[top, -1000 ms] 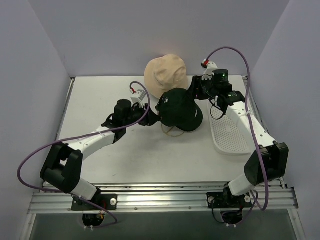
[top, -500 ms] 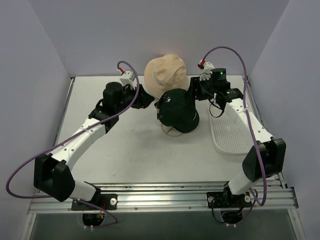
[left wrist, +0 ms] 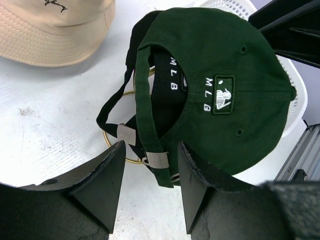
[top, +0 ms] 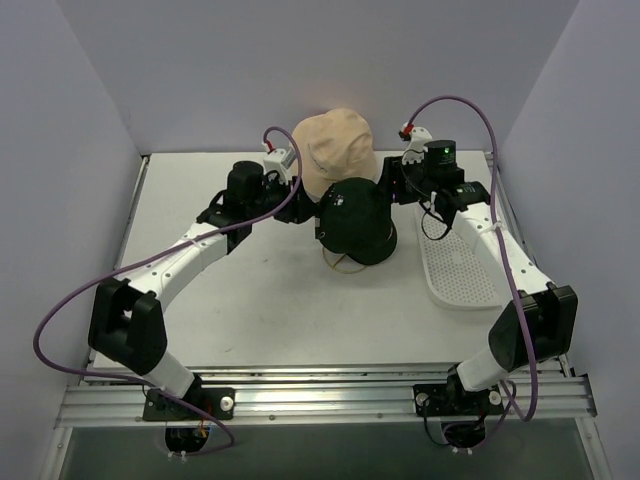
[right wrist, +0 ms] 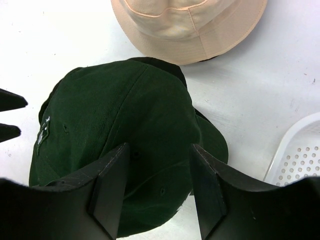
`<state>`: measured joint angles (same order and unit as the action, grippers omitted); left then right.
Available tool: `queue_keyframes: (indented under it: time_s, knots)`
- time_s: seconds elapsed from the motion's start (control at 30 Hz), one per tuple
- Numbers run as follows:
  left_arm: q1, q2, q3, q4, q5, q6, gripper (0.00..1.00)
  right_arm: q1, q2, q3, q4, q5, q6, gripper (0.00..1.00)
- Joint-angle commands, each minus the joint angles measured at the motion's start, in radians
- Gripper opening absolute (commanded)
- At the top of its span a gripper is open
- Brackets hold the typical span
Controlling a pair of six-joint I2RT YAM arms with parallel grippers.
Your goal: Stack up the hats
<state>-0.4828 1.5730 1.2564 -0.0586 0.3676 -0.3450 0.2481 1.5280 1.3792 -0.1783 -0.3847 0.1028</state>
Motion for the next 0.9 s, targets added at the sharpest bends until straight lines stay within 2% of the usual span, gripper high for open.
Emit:
queue_keyframes:
  time_s: [0.0, 0.53, 0.73, 0.83, 0.87]
  knots:
    - [-0.002, 0.024, 0.015, 0.042, 0.025, 0.029, 0.55, 0.0, -0.055, -0.015, 0.028, 0.006, 0.002, 0.47]
    - [0.003, 0.192, 0.172, 0.04, 0.007, 0.037, 0.54, 0.0, -0.037, -0.023, 0.042, 0.006, -0.014, 0.47]
    - [0.003, 0.193, 0.179, 0.075, 0.01, 0.023, 0.54, 0.0, -0.022, -0.022, 0.046, 0.006, -0.018, 0.46]
    - [0.01, 0.212, 0.202, 0.06, -0.03, 0.012, 0.4, -0.001, -0.014, -0.02, 0.05, 0.01, -0.017, 0.46]
    - [0.015, 0.234, 0.21, 0.024, -0.042, 0.0, 0.38, 0.0, -0.011, -0.019, 0.048, 0.015, -0.018, 0.46]
